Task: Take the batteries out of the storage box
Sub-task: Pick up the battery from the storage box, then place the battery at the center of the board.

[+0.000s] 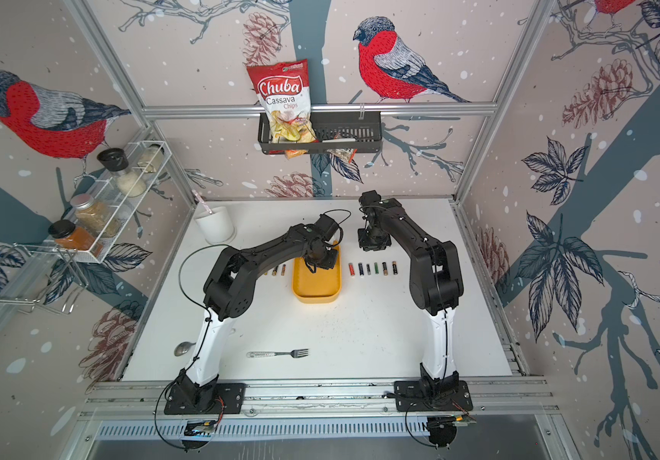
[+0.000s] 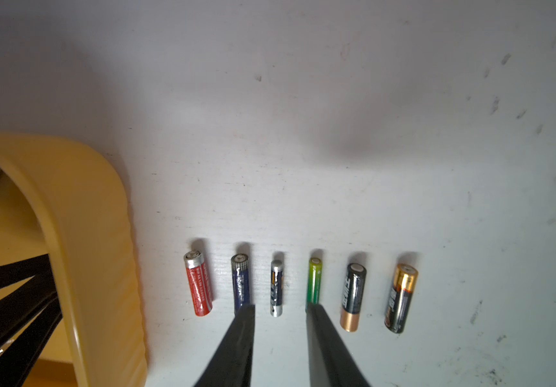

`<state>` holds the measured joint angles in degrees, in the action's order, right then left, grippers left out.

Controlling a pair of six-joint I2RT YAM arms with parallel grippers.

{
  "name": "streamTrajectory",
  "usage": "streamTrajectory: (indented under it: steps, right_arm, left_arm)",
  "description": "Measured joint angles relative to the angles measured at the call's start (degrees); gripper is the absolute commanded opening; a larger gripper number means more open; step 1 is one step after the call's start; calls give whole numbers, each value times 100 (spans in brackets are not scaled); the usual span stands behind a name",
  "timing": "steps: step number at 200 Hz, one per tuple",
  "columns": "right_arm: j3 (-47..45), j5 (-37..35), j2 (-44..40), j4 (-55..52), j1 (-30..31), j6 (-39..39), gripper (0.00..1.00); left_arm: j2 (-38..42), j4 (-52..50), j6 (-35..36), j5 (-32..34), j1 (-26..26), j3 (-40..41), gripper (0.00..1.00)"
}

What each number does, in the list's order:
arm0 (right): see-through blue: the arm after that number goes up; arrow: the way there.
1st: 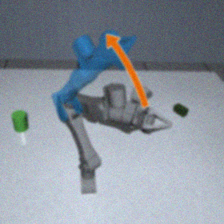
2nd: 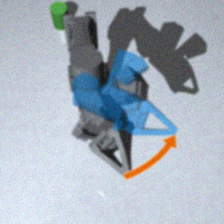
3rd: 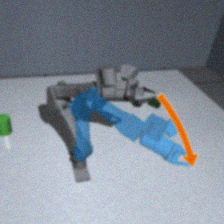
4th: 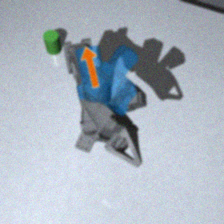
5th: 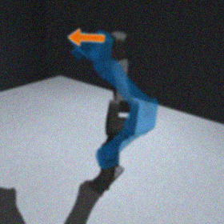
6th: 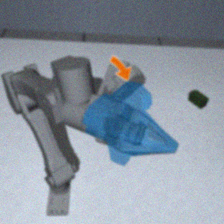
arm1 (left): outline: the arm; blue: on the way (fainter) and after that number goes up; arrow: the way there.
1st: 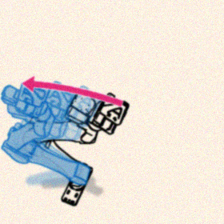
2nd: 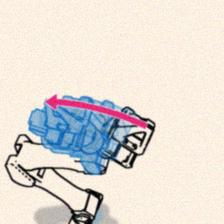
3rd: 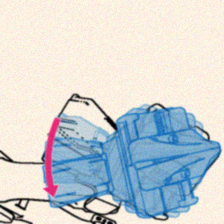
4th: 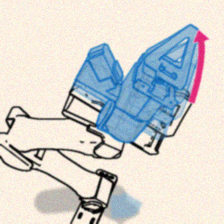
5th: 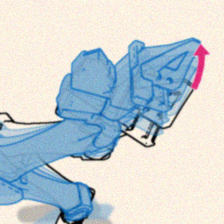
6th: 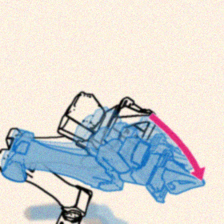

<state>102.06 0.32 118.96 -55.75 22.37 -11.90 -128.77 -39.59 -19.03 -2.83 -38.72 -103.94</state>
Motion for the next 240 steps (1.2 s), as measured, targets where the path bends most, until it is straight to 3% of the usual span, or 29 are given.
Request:
streamTrajectory:
  steps: [106, 240]
  right_arm:
    - [306, 2, 164, -7, 87, -2, 33]
    - [686, -2, 382, -175, 219, -4, 33]
  left_arm:
    - [1132, 70, 98, -11, 503, 793, 18]
    - [2358, 149, 579, 153, 2288, 2035, 18]
